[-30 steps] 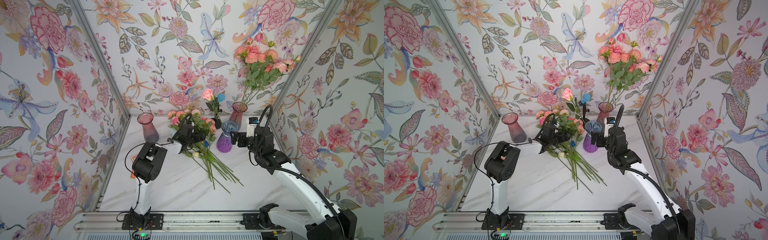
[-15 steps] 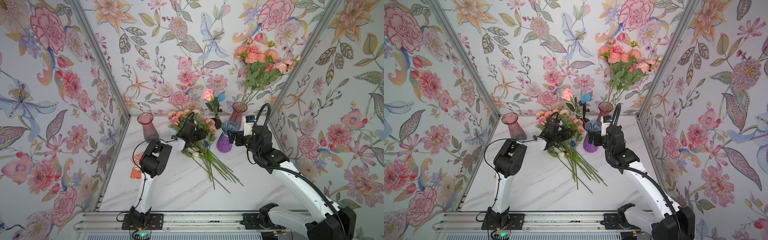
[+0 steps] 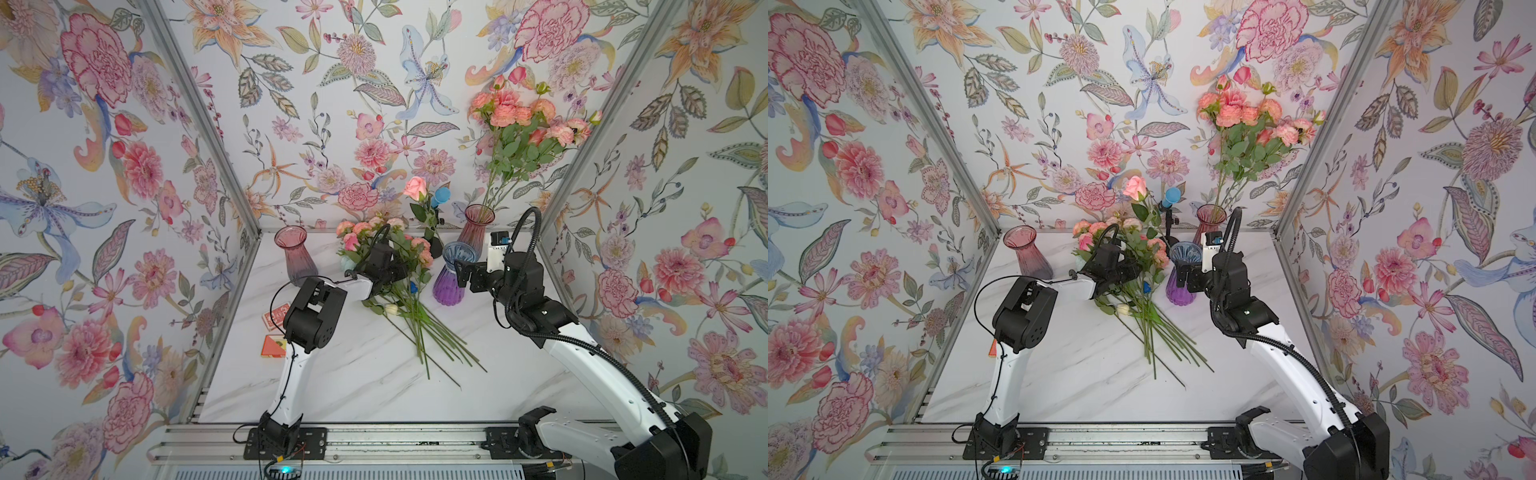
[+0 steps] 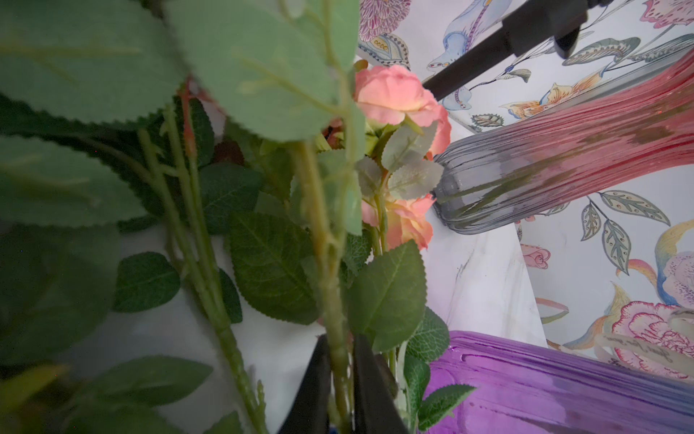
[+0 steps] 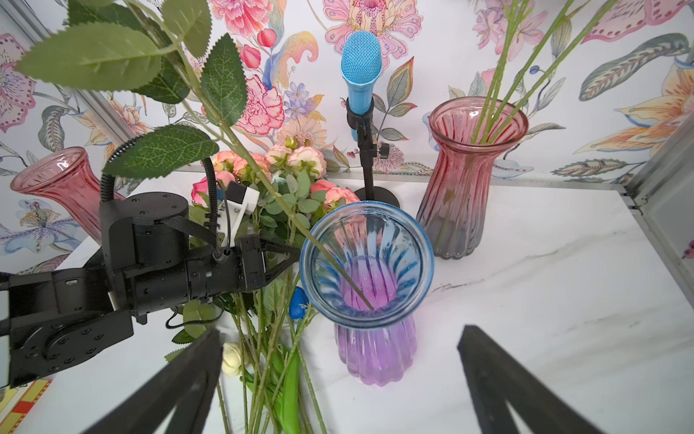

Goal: Place the pink flowers into the vase
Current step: Pick up the flower at the center of the board.

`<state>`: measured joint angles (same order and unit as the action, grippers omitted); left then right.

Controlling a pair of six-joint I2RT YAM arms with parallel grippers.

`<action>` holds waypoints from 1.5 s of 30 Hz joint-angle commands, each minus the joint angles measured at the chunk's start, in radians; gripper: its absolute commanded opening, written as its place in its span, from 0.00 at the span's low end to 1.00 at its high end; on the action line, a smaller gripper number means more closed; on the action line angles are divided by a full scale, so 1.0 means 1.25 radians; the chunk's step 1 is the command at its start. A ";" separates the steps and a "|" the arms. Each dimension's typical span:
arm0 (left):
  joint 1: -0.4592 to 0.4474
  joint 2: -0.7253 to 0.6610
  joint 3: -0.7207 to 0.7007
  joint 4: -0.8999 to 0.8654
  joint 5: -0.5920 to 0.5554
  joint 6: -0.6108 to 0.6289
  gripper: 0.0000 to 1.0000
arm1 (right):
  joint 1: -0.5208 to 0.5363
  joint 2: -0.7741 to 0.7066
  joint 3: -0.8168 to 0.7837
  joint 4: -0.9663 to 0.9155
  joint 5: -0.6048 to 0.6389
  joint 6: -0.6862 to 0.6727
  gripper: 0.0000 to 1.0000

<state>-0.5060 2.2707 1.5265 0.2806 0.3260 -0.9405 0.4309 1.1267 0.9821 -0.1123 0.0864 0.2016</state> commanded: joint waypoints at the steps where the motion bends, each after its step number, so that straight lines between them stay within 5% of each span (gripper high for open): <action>1: 0.007 0.009 0.023 -0.006 -0.009 0.010 0.05 | 0.006 -0.007 -0.011 0.021 -0.011 0.004 0.99; 17: 0.030 -0.153 -0.111 0.116 0.047 -0.030 0.00 | 0.048 -0.031 0.001 -0.006 -0.007 0.013 0.99; 36: 0.070 -0.464 -0.308 0.179 0.059 0.086 0.00 | 0.168 -0.013 0.090 -0.065 0.013 -0.040 0.99; 45: 0.073 -0.663 -0.447 0.232 0.004 0.218 0.00 | 0.246 0.050 0.167 -0.085 0.022 -0.045 0.99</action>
<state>-0.4187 1.5196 1.0267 0.4950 0.3698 -0.7589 0.7303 1.1786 1.1526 -0.1982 0.1055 0.1566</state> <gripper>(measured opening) 0.076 0.994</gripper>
